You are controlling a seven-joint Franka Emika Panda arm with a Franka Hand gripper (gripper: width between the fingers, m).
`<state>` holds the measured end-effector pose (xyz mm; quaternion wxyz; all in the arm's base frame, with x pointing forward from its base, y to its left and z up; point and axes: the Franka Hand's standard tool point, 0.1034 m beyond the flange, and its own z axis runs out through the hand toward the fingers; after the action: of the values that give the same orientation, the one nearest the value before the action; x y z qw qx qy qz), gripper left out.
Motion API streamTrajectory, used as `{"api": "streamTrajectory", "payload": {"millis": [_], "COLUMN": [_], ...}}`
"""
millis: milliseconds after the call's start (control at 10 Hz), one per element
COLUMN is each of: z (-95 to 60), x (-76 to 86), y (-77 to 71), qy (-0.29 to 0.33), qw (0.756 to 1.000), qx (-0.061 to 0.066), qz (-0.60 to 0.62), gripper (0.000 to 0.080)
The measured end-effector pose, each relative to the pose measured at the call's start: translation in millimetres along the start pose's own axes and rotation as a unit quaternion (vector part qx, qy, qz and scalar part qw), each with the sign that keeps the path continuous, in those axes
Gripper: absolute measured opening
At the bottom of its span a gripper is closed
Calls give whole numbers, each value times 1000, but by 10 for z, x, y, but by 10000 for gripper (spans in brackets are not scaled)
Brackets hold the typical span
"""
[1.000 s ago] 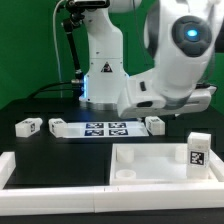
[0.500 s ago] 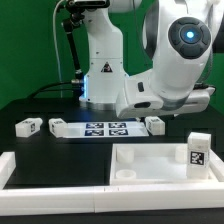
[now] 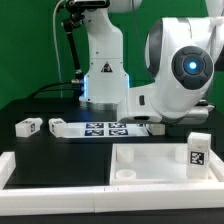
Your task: Assemble square table
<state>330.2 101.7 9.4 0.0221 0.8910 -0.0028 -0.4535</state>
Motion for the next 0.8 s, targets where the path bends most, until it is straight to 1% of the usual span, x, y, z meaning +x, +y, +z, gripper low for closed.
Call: {"api": "streamTrajectory", "payload": {"millis": [300, 500, 800], "z": [-8, -10, -11], "x": [5, 7, 8], "y": [32, 45, 53], "qy": [0, 0, 0], "qw": [1000, 1000, 1000], "qx": [4, 6, 7], "qz": [3, 5, 5], "gripper": [638, 287, 290]}}
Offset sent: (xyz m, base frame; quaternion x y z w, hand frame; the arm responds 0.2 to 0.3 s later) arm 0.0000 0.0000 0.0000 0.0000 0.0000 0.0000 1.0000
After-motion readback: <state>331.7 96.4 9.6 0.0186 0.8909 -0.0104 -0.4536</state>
